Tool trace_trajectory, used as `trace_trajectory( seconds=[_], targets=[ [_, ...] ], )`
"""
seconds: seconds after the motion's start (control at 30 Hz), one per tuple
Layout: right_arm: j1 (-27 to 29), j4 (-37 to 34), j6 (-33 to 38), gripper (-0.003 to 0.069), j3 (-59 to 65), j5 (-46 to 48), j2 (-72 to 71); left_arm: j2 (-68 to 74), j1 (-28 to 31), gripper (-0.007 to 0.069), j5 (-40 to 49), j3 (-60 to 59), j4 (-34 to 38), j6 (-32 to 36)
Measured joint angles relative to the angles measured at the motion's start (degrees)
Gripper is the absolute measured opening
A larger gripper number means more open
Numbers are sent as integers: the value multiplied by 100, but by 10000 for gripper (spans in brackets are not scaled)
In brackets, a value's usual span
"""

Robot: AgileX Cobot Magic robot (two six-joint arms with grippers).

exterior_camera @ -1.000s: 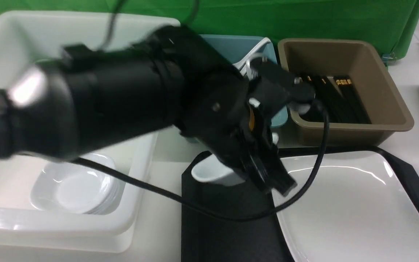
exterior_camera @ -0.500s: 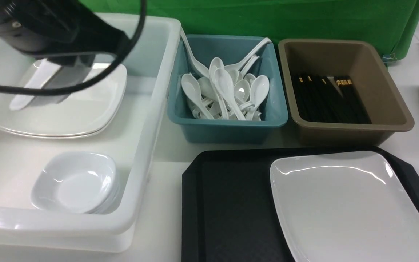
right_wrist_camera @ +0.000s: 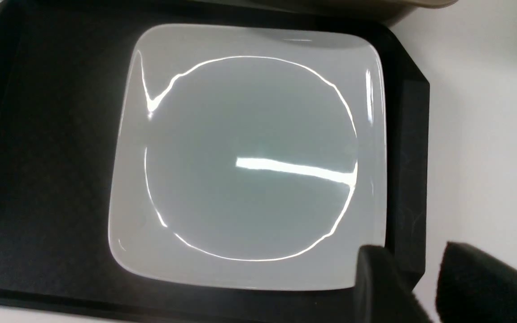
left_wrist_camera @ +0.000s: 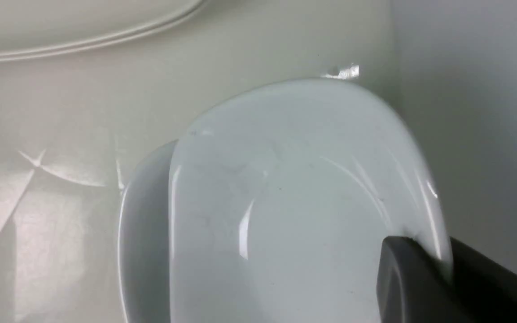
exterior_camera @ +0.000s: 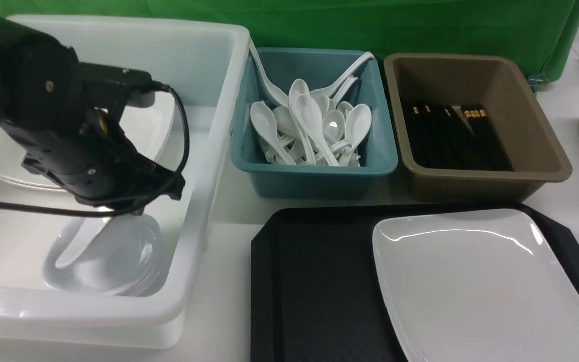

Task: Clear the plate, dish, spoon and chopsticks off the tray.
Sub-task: Use the left arm to put the small plate into the large storage box on the left, then use the left arm to grab a plate from the dinner plate

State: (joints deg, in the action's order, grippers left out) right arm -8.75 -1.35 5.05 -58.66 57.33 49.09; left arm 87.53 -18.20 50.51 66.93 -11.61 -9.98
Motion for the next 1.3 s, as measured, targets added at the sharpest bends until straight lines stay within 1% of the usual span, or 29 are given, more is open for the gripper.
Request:
trace_trajectory(
  seconds=[0.07,0.13,0.17,0.2,0.23,0.3,0.37,0.43,0.47,0.57,0.67,0.77,0.8,0.9,0.97,1.03,1.07,1.1,1.17,1.23,1.3],
  targets=[
    [0,0,0,237,0,0,0,65,0,57,-13,0,-17,12],
    [0,0,0,237,0,0,0,174,0,117,-66,0,-62,35],
    [0,0,0,237,0,0,0,198,0,169,-97,0,-62,48],
    [0,0,0,237,0,0,0,203,0,195,-103,0,-64,48],
    [0,0,0,237,0,0,0,207,0,239,-103,0,-64,48],
    [0,0,0,237,0,0,0,194,0,353,-61,44,-93,113],
    [0,0,0,237,0,-11,0,156,0,420,74,155,-119,199],
    [0,0,0,237,0,-24,0,104,0,449,141,270,-151,239],
    [0,0,0,237,0,-53,0,28,0,482,234,424,-181,263],
    [0,0,0,237,0,-90,0,-119,0,504,310,658,-212,301],
    [0,0,0,237,0,-131,0,-252,0,500,330,793,-188,438],
    [0,0,0,237,0,-149,0,-358,-117,432,370,816,-20,676],
    [0,0,0,237,0,-149,0,-376,-216,397,368,816,75,692],
    [0,0,0,237,0,-149,0,-403,-714,244,268,816,678,706],
    [0,0,0,237,0,-154,0,-367,-1228,104,69,816,1267,730],
    [0,0,0,237,0,-160,0,-272,-1567,52,-111,816,1684,780],
    [0,0,0,237,0,-160,0,-256,-1661,43,-168,816,1735,787],
    [0,0,0,237,0,-171,0,-68,-1971,22,-388,816,2050,801],
    [0,0,0,237,0,-171,0,220,-2291,17,-739,816,2348,808],
    [0,0,-3,237,0,-171,0,594,-2521,33,-1183,833,2431,808],
    [0,0,-3,237,0,-171,0,1036,-2607,81,-1558,957,2469,671]
  ],
)
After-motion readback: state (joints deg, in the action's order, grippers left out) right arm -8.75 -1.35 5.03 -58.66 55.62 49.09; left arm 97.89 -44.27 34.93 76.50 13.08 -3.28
